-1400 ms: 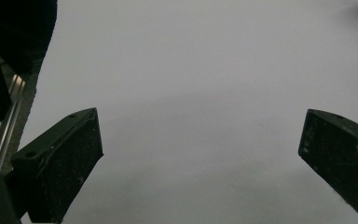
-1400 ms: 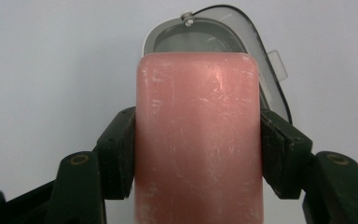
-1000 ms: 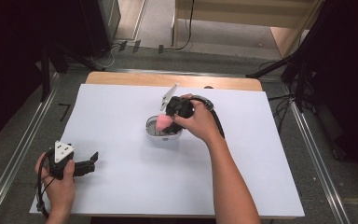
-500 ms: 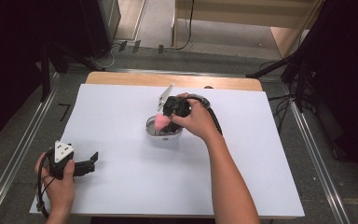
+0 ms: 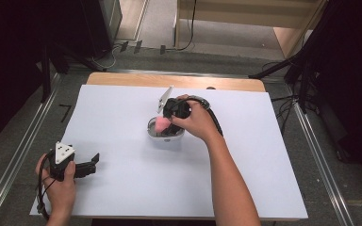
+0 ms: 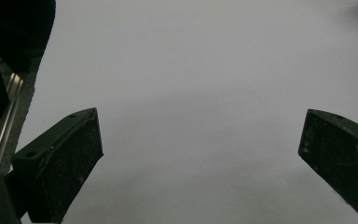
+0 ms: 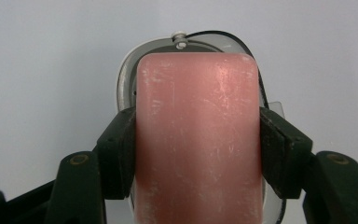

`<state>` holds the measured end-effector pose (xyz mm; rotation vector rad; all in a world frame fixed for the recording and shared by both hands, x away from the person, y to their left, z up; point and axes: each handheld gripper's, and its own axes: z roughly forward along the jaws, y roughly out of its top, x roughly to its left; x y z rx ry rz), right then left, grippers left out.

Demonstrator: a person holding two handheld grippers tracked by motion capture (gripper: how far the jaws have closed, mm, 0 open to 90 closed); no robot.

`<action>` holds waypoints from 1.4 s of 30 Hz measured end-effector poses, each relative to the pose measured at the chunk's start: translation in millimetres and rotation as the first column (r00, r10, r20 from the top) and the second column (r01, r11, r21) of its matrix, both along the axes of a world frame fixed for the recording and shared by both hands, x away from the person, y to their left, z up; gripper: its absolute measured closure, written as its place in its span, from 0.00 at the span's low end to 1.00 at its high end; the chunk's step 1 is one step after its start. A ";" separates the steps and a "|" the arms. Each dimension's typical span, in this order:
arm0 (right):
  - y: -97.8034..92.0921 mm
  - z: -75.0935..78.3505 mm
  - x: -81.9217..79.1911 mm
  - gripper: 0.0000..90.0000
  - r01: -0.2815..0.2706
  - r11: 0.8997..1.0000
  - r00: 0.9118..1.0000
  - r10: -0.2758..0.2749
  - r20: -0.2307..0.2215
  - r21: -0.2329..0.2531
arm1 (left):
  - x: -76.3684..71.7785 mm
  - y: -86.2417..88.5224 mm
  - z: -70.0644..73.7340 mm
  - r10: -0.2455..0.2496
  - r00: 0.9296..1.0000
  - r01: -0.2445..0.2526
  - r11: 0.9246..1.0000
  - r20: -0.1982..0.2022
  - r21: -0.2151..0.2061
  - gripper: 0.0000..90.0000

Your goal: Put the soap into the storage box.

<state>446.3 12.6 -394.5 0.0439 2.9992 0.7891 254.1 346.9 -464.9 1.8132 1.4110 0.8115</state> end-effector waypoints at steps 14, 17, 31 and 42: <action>-20.2 16.7 -6.8 0.27 0.117 0.984 0.993 -0.117 -0.009 0.132 | -0.1 0.6 0.2 -0.002 1.000 0.002 1.000 -0.003 -0.009 0.00; -30.6 13.8 -10.1 0.20 0.163 0.970 0.987 -0.161 -0.027 0.182 | 0.0 0.6 0.3 -0.002 1.000 0.002 1.000 -0.002 -0.009 0.00; -72.7 -8.5 -36.4 0.02 0.331 0.899 0.940 -0.339 -0.023 0.285 | 0.0 0.0 0.0 -0.001 1.000 0.001 1.000 0.000 -0.002 0.00; -101.5 -23.4 -60.3 0.00 0.394 0.876 0.916 -0.398 -0.043 0.278 | -0.2 -0.3 0.0 -0.001 1.000 0.001 1.000 -0.001 0.003 0.00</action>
